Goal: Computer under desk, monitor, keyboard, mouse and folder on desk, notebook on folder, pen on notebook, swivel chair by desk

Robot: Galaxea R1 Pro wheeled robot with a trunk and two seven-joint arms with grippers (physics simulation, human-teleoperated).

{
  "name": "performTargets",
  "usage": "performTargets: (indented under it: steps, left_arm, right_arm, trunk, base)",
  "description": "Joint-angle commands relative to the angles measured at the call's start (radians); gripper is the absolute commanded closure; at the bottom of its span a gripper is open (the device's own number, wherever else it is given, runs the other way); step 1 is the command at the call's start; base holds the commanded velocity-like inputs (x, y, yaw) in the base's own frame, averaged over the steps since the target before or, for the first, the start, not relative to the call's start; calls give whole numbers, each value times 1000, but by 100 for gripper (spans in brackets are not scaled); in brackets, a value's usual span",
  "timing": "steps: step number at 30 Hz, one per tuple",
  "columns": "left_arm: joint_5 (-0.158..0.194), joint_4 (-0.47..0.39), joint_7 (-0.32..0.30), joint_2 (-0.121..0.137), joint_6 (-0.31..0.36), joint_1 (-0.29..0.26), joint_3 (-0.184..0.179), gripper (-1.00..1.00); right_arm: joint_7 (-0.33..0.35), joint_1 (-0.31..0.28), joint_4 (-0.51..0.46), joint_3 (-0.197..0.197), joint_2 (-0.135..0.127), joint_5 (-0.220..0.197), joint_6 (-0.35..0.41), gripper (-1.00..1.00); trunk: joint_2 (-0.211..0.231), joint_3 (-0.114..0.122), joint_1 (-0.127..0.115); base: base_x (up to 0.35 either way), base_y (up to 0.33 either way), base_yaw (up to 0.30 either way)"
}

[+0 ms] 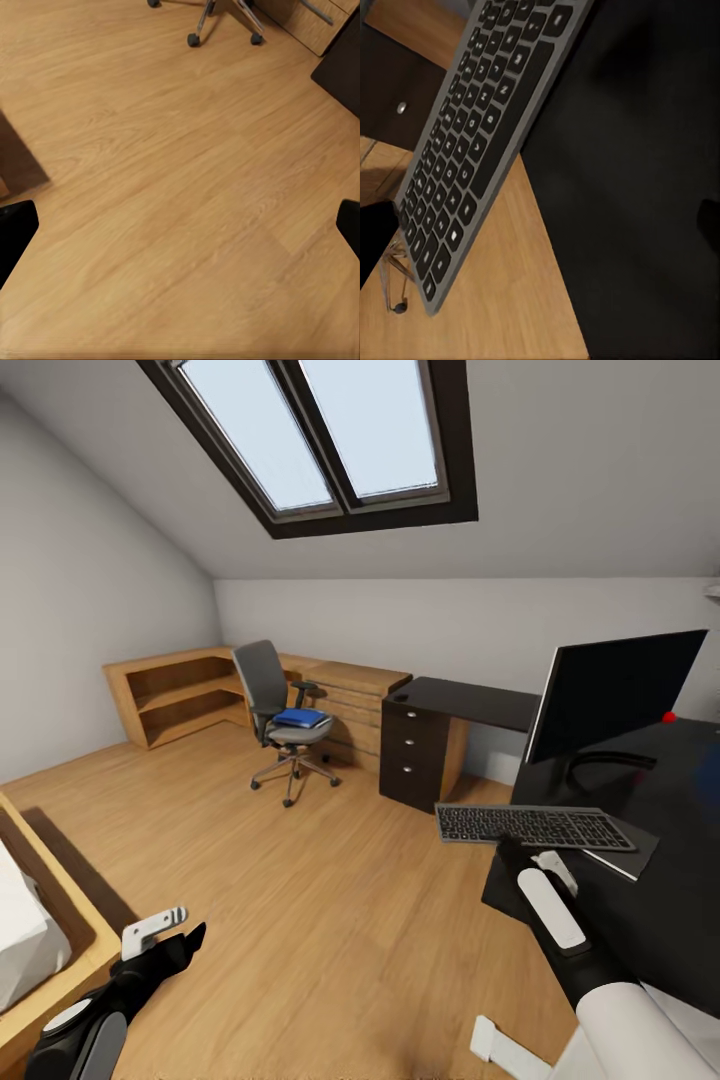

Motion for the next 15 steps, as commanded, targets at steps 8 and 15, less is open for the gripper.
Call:
performTargets:
  steps: [8, 15]
  left_arm:
    - [11, -1, 8, -1, 5, -1, -1, -100]
    - [11, 0, 8, -1, 5, -1, -2, -100]
  right_arm:
    - [-5, -1, -50, 6, 0, 43, -14, -100]
    - [-6, -1, -73, 23, 11, 160, -16, -100]
  trunk:
    - [-1, -1, 0]
    - [-1, -1, 0]
  base:
    - [-39, -8, 0]
    - [-6, -1, 0]
